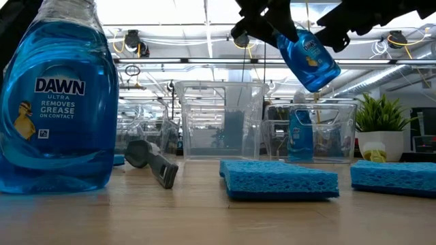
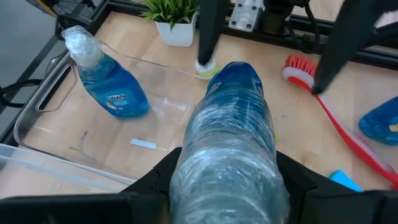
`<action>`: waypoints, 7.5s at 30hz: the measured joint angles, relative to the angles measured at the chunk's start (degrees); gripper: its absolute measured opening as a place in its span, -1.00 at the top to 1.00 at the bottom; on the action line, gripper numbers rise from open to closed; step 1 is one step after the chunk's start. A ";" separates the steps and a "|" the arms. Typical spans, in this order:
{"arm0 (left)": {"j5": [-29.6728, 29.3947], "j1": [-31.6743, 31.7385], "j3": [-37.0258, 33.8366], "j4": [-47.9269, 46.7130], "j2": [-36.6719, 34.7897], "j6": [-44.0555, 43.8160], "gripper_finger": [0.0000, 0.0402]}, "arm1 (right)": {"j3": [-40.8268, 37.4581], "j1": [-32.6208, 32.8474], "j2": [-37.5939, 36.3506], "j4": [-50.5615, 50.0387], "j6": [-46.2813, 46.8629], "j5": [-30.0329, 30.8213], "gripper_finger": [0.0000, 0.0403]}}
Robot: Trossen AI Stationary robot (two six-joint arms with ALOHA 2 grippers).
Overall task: Pick & Place Kitchen Sink Supplies
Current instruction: Put the blue dishwashing liquid bottle into the right transparent bin
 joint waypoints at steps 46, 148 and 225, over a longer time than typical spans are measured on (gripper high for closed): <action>4.54 0.02 -0.03 0.55 -0.22 -0.62 -0.11 | -0.09 0.00 7.18 4.53 1.31 0.31 0.52; -11.53 5.07 -47.26 0.72 -50.79 -6.49 -0.82 | -30.90 0.00 3.23 50.76 23.35 32.00 0.48; -11.39 5.35 -50.76 5.95 -51.45 -5.14 -0.85 | -31.04 0.00 16.66 57.71 14.98 24.02 0.28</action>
